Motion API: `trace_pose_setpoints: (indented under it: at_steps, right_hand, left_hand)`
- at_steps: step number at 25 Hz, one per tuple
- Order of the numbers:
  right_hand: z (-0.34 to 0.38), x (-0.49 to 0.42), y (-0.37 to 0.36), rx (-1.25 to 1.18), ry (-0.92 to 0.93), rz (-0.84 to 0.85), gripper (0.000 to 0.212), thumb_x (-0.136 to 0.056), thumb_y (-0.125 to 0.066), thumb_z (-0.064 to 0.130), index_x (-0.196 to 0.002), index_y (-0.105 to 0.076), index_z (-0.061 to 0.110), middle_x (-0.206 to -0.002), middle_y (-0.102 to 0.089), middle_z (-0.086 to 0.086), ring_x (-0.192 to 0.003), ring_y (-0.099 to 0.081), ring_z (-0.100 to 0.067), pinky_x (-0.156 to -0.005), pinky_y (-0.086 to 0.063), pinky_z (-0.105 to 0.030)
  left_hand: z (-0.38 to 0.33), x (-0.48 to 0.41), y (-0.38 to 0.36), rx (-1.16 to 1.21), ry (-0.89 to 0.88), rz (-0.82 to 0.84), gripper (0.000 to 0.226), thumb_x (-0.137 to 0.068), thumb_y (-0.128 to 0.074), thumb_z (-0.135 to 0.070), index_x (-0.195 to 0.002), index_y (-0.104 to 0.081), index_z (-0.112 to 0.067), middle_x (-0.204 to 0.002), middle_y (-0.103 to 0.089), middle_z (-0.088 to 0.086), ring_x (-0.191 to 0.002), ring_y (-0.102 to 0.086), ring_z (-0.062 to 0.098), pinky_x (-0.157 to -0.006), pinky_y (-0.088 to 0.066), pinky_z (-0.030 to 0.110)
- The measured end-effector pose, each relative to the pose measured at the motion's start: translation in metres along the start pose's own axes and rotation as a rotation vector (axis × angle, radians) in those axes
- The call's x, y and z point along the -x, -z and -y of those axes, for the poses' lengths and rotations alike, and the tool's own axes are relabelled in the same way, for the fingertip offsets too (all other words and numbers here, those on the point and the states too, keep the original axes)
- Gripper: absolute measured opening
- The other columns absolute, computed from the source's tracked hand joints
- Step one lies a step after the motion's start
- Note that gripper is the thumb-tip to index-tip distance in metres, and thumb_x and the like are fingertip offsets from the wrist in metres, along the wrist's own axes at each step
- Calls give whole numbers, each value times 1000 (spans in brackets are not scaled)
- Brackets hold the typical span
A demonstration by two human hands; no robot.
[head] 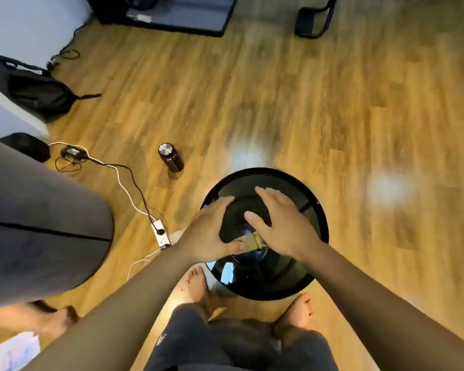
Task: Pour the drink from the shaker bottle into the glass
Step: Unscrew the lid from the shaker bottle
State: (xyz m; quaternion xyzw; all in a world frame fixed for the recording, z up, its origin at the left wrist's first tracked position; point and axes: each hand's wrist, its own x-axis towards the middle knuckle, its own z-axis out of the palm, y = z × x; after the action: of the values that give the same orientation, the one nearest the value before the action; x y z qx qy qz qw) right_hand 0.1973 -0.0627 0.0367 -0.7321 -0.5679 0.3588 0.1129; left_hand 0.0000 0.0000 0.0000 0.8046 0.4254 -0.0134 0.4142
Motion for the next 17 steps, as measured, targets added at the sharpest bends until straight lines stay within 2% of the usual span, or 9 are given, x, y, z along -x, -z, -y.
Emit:
trace_pose_setpoints:
  at_steps: [2,4,6,8,9,11,13,17]
  right_hand:
    - [-9,-10,-36,99,-68,9,72,-96,-33,64,-158,-16,31,-169,-16,-2,-155,-5,-24,-118,-28,-48]
    - [-17,-14,-79,154,-137,48,73,-94,-31,67,-157,-17,32,-169,-15,-5,-155,-5,-29,-120,-26,-51]
    - [-24,-18,-111,189,-144,59,71,-94,-28,68,-156,-19,34,-169,-15,-6,-155,-6,-32,-121,-24,-53]
    - [-38,-20,-138,239,-104,-22,68,-94,-26,67,-154,-30,34,-166,-24,-7,-152,-17,-33,-118,-27,-54]
    - [-43,-20,-148,240,-69,-96,67,-93,-29,65,-150,-40,32,-161,-34,-9,-149,-26,-35,-115,-32,-56]
    - [-55,-23,-163,210,44,-263,63,-91,-38,61,-139,-57,25,-147,-54,-11,-137,-45,-38,-105,-43,-57]
    - [-68,-31,-175,192,180,-416,58,-86,-47,58,-127,-66,21,-135,-62,-10,-126,-53,-37,-97,-47,-54]
    - [-90,-50,-174,192,487,-519,51,-80,-55,56,-111,-73,20,-121,-68,-5,-111,-60,-30,-87,-48,-44]
  left_hand:
    - [25,-4,-35,45,99,84,116,-74,-87,-57,-163,-18,-30,-168,-34,-2,-151,-39,22,-123,-34,33]
    - [54,1,-79,91,158,120,122,-74,-91,-52,-165,-11,-33,-173,-24,-9,-155,-33,15,-119,-29,20]
    - [72,-1,-112,182,141,56,126,-71,-94,-47,-164,-10,-38,-171,-23,-17,-150,-30,-4,-110,-22,2]
    - [88,-10,-136,297,98,-56,123,-69,-94,-46,-159,-10,-52,-160,-24,-40,-137,-26,-30,-99,-24,-10]
    - [93,-16,-145,346,81,-97,117,-70,-92,-49,-154,-11,-63,-152,-22,-53,-133,-25,-35,-97,-26,-11]
    - [99,-28,-157,406,66,-159,103,-72,-83,-59,-141,-10,-80,-147,-25,-58,-135,-33,-29,-106,-34,-2]
    - [109,-37,-173,465,-13,-264,96,-72,-82,-58,-140,-17,-79,-149,-36,-48,-139,-43,-16,-111,-40,8]
    - [133,-55,-200,491,-177,-471,95,-70,-85,-49,-143,-27,-67,-141,-47,-45,-131,-52,-15,-102,-45,6]
